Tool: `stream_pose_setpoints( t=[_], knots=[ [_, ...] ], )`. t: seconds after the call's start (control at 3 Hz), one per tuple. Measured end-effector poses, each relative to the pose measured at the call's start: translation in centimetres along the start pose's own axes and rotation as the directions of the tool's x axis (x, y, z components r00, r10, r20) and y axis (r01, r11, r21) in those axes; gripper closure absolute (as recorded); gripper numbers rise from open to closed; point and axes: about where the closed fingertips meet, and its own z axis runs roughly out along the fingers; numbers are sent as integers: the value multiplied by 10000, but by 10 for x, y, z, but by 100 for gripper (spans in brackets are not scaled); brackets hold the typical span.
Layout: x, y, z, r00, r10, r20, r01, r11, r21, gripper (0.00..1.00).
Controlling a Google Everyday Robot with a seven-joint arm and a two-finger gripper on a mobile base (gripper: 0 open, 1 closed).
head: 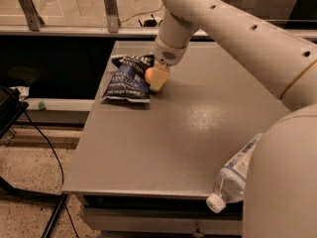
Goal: Move orange near blue chip bag
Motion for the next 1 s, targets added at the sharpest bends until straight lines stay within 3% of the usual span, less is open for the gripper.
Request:
stream_pose_setpoints(
  t=[0.33, 0.67, 1.0],
  knots=[
    [0, 1, 0, 10000, 1, 91, -1, 10000, -53, 0],
    [2, 0, -16, 9989, 91, 464, -98, 9998, 161, 0],
    [13, 3, -49, 9944, 252, 1022, -331, 9966, 757, 0]
  ],
)
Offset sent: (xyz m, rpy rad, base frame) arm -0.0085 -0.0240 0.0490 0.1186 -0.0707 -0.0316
